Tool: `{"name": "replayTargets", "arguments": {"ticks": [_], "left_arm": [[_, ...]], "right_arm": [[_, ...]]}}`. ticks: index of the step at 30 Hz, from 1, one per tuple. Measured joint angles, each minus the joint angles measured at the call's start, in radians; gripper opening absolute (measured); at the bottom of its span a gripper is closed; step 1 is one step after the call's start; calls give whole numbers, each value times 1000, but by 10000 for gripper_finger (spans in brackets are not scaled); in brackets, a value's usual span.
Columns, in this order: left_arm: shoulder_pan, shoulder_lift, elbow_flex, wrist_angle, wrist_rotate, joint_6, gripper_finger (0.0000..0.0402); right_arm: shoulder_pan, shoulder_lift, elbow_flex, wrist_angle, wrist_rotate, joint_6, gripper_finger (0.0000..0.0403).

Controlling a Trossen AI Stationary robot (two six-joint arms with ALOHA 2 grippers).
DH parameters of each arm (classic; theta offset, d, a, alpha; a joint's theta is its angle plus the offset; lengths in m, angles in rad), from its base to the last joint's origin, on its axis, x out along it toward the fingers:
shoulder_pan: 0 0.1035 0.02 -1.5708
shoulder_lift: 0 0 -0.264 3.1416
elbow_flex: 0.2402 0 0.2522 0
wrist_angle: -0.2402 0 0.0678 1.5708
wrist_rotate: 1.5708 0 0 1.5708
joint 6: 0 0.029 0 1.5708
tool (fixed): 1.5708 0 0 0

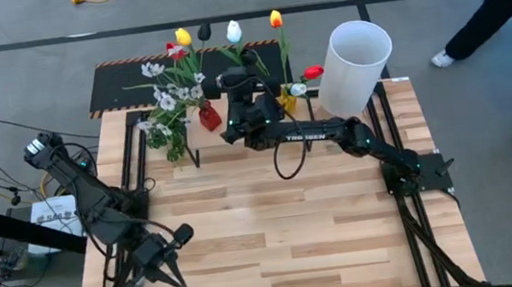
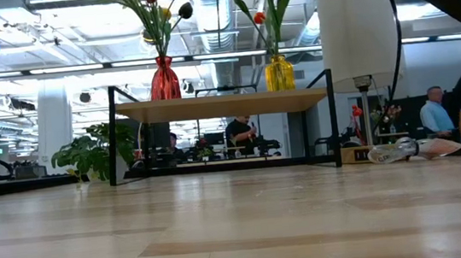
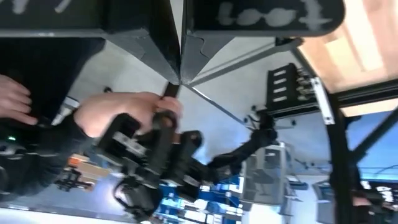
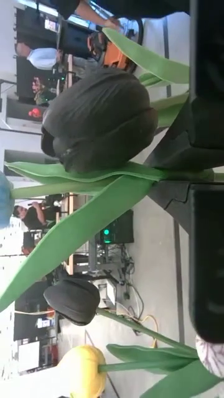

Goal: Pick and place flowers into a vace then onto a shelf
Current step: Put the white flower into the yellow vase on the shelf

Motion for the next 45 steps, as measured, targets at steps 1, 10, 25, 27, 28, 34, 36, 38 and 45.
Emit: {"name": "replayTargets", "arguments": {"ticks": [1, 10, 25, 27, 28, 34, 36, 38, 45], "left_arm": [[8, 1, 0, 0, -9, -2, 0], [46, 2, 0, -3, -20, -48, 0], [47, 2, 0, 22, 3, -174, 0], [47, 2, 0, 47, 32, -185, 0], [47, 2, 0, 59, 47, -186, 0], [47, 2, 0, 105, 108, -222, 0], [47, 2, 0, 109, 114, -233, 0], [47, 2, 0, 109, 114, -235, 0], [46, 2, 0, 93, 115, -253, 0]], "right_arm": [[4, 0, 0, 0, 0, 3, 5], [94, 0, 0, -5, 0, 151, 3], [248, 1, 0, -11, 1, 395, 5], [264, 1, 0, -11, 1, 425, 6], [271, 2, 0, -11, 1, 433, 5], [283, 2, 0, -11, 1, 435, 3], [282, 2, 0, -11, 1, 435, 4], [282, 2, 0, -11, 1, 435, 4], [285, 2, 0, -26, 1, 419, 4]]}}
